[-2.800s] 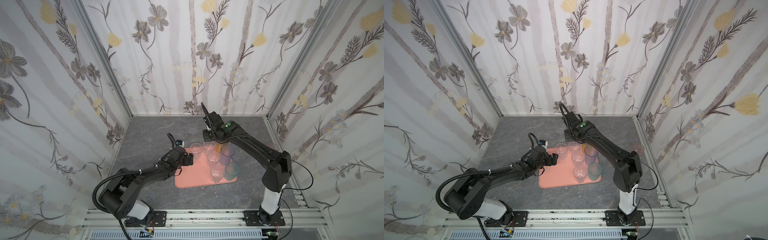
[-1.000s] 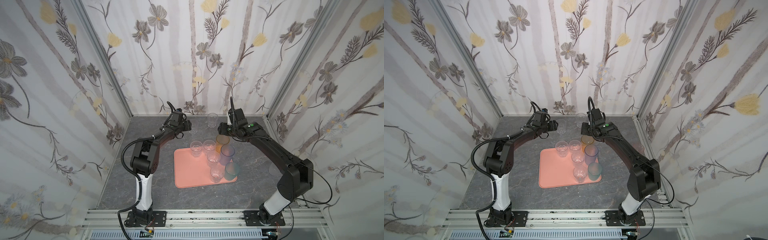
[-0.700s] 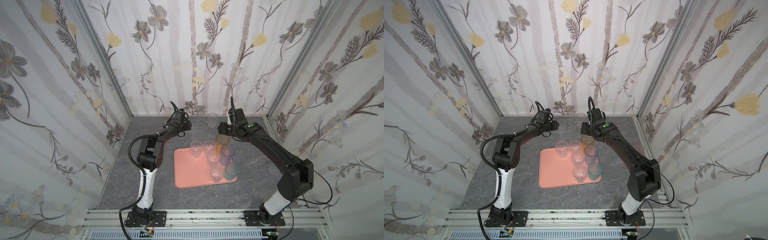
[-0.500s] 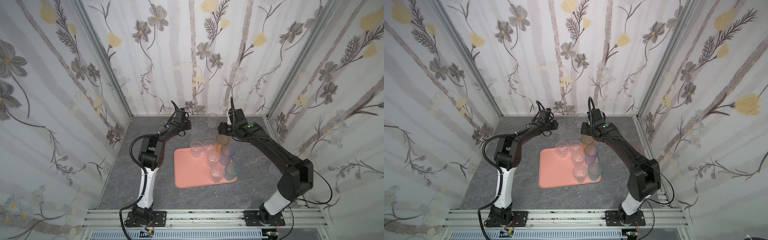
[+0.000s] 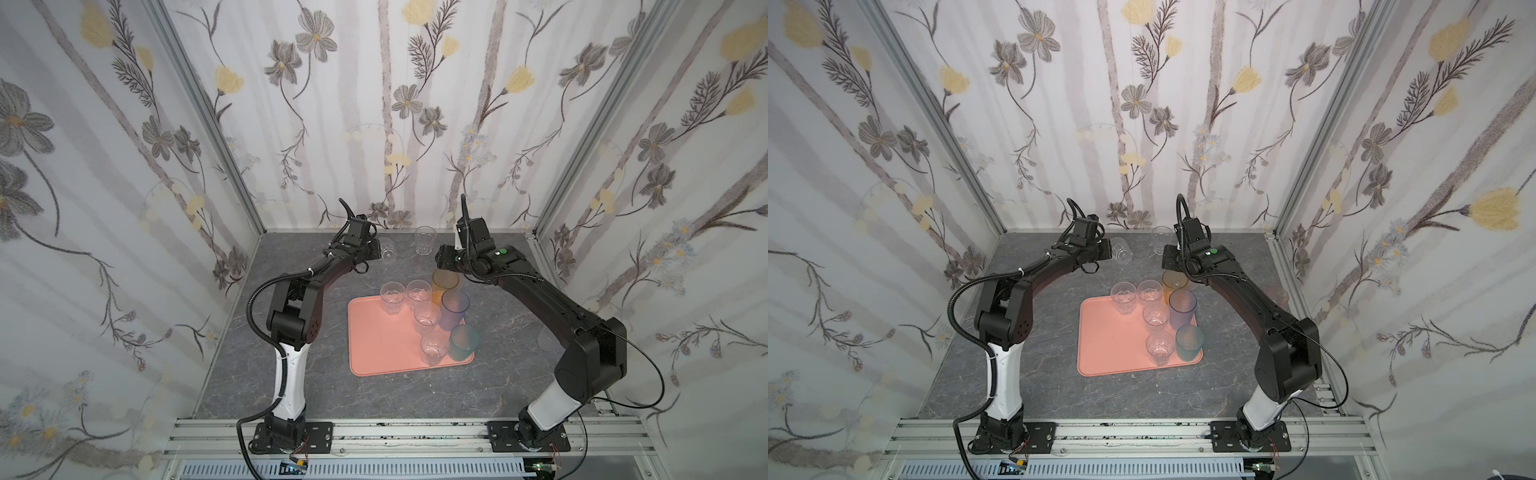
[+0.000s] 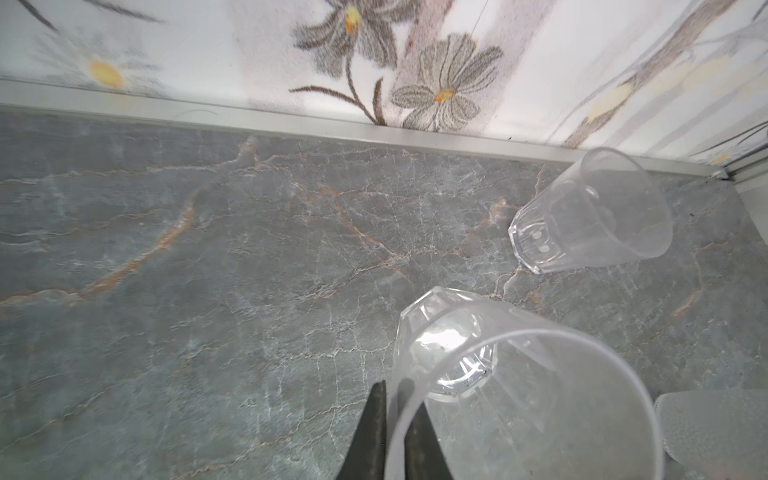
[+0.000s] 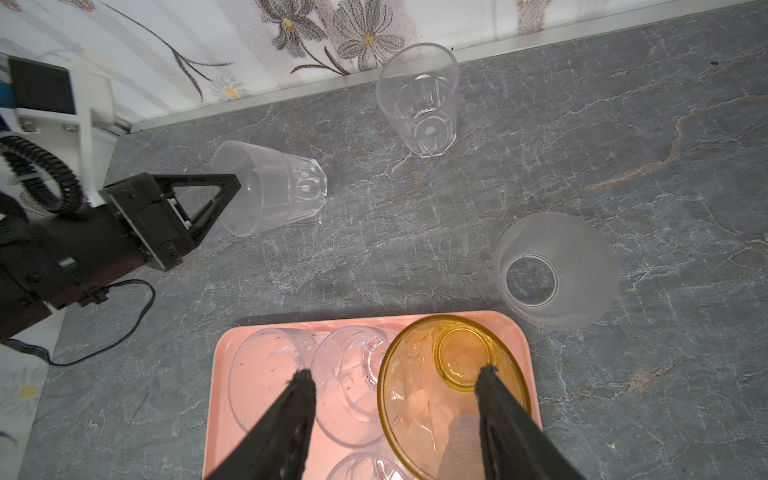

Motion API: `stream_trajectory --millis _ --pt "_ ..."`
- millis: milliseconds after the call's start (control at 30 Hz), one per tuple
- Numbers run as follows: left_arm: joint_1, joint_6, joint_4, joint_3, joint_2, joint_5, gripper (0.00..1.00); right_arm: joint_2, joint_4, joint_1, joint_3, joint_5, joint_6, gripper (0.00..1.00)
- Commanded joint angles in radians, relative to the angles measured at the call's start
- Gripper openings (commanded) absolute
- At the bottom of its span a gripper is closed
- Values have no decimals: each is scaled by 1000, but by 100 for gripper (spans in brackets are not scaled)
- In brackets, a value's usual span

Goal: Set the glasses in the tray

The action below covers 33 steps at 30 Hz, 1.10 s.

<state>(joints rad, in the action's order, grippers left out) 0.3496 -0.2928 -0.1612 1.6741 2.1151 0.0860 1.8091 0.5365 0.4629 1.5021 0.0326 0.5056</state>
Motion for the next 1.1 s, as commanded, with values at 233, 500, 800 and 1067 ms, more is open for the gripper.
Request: stream_trajectory --millis 233,500,800,1067 --pt "54 -49 32 -107 -195 -2 9 4 -54 133 52 37 38 62" --pt "129 -75 31 -193 -334 -3 9 83 36 216 239 168 -11 63" --pt "218 -86 32 -235 -410 -24 10 192 157 216 384 344 -65 56" --pt "249 -89 32 -247 -433 -32 11 205 166 227 373 366 -97 39"
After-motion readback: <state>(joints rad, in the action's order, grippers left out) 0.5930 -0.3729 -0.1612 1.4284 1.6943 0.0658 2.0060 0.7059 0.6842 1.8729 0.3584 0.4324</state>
